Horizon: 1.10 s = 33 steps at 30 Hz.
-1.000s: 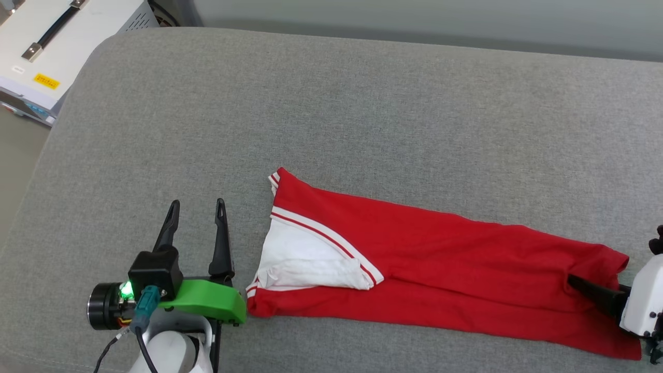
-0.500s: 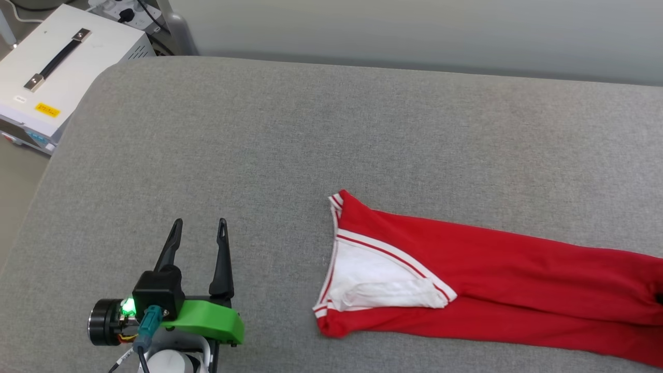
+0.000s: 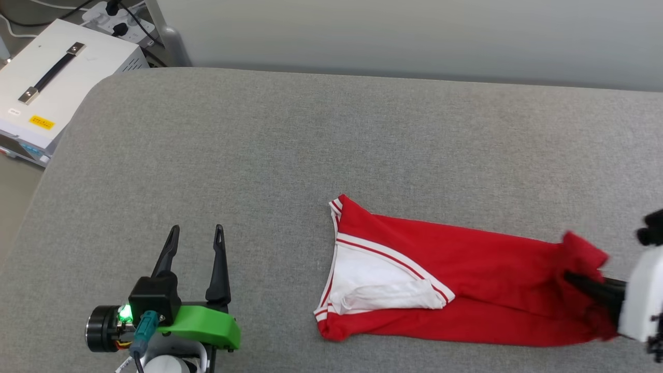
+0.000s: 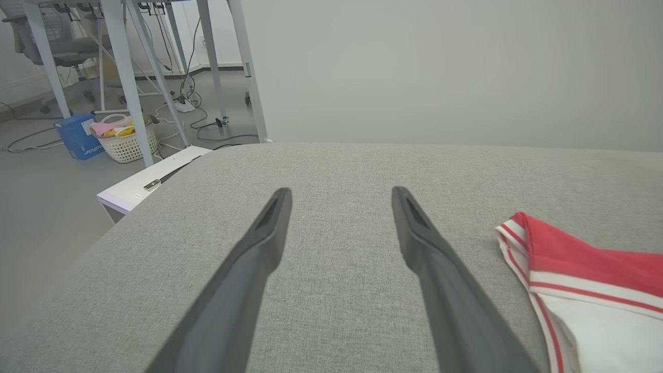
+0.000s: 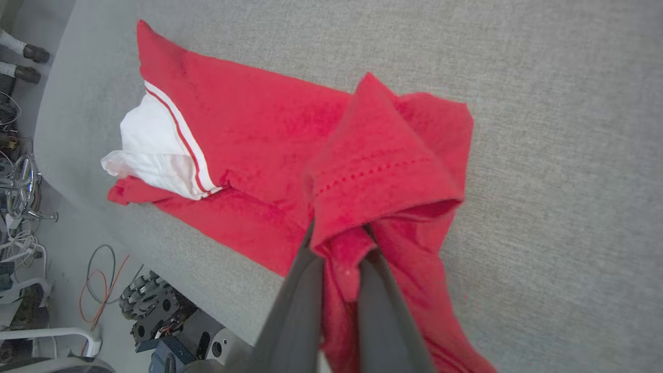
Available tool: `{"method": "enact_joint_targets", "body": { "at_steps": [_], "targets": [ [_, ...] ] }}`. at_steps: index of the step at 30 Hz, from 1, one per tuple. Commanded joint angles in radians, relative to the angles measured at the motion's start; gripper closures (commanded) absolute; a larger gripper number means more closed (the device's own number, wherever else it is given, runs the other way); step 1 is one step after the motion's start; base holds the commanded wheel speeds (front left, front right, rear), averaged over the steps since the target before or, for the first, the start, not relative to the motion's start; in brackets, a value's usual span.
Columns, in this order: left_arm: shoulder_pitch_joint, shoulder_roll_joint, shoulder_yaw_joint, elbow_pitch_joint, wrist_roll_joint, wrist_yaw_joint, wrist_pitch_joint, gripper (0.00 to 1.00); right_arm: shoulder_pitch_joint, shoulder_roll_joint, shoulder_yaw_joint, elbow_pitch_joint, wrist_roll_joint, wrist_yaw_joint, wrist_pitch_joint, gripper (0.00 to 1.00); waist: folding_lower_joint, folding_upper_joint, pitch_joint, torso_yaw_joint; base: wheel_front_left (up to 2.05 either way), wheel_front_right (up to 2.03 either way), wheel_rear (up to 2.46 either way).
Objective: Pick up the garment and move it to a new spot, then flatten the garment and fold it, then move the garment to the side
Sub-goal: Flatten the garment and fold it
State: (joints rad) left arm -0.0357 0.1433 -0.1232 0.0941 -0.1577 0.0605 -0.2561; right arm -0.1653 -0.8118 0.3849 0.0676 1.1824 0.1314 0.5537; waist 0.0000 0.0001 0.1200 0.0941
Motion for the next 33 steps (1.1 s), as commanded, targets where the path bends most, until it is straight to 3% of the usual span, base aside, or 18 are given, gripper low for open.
{"method": "enact_joint_targets", "body": {
  "at_steps": [1,6,13,14,15,19,22,28,29,30,33],
  "targets": [
    [0.01,-0.009,0.005,0.004,0.008,-0.008,-0.006,0.0,-0.024,0.024,0.022,-0.04,-0.017,-0.001,0.02,1.0,0.0,-0.0001,0.006,0.0,0.0,0.0,0.0],
    [-0.008,-0.026,0.013,0.006,0.023,-0.023,-0.006,0.0,-0.131,0.115,0.118,-0.106,-0.082,-0.001,0.084,1.0,0.0,-0.0001,0.027,0.009,0.0,0.0,0.0],
    [-0.038,-0.045,0.023,0.011,0.037,-0.044,-0.006,0.0,-0.306,0.251,0.281,-0.059,-0.153,-0.001,0.119,1.0,0.0,-0.0001,0.067,0.034,0.0,0.0,0.0],
    [-0.044,-0.047,0.026,0.012,0.038,-0.047,-0.006,0.0,-0.332,0.272,0.306,-0.042,-0.161,-0.001,0.119,1.0,0.0,-0.0001,0.074,0.038,0.0,0.0,0.0],
    [-0.055,-0.054,0.034,0.014,0.042,-0.056,-0.006,0.0,-0.404,0.338,0.368,0.025,-0.184,-0.001,0.101,1.0,0.0,-0.0001,0.093,0.045,0.0,0.0,0.0],
    [-0.074,-0.064,0.035,0.024,0.048,-0.067,-0.006,0.0,-0.464,0.403,0.449,0.143,-0.214,-0.001,0.073,1.0,0.0,-0.0001,0.112,0.06,0.0,0.0,0.0],
    [-0.084,-0.07,0.036,0.031,0.051,-0.073,-0.006,0.0,-0.482,0.427,0.508,0.231,-0.234,-0.001,0.048,1.0,0.0,-0.0001,0.119,0.069,0.0,0.0,0.0],
    [-0.08,-0.079,0.051,0.044,0.055,-0.079,-0.006,0.0,-0.487,0.46,0.543,0.355,-0.23,-0.001,-0.107,1.0,0.0,-0.0001,0.11,0.065,0.0,0.0,0.0],
    [-0.075,-0.08,0.055,0.047,0.056,-0.079,-0.006,0.0,-0.487,0.46,0.543,0.358,-0.223,-0.001,-0.145,0.59,0.0,-0.0001,0.104,0.06,0.0,0.0,0.0],
    [-0.072,-0.081,0.058,0.049,0.056,-0.08,-0.006,0.0,-0.486,0.459,0.543,0.354,-0.215,-0.001,-0.172,0.0,0.0,-0.0001,0.097,0.056,0.0,0.0,0.0],
    [-0.058,-0.082,0.067,0.055,0.059,-0.084,-0.006,0.0,-0.48,0.422,0.551,0.302,-0.204,-0.001,-0.263,0.0,0.0,-0.0001,0.071,0.041,0.0,0.0,0.0]
  ]
}}
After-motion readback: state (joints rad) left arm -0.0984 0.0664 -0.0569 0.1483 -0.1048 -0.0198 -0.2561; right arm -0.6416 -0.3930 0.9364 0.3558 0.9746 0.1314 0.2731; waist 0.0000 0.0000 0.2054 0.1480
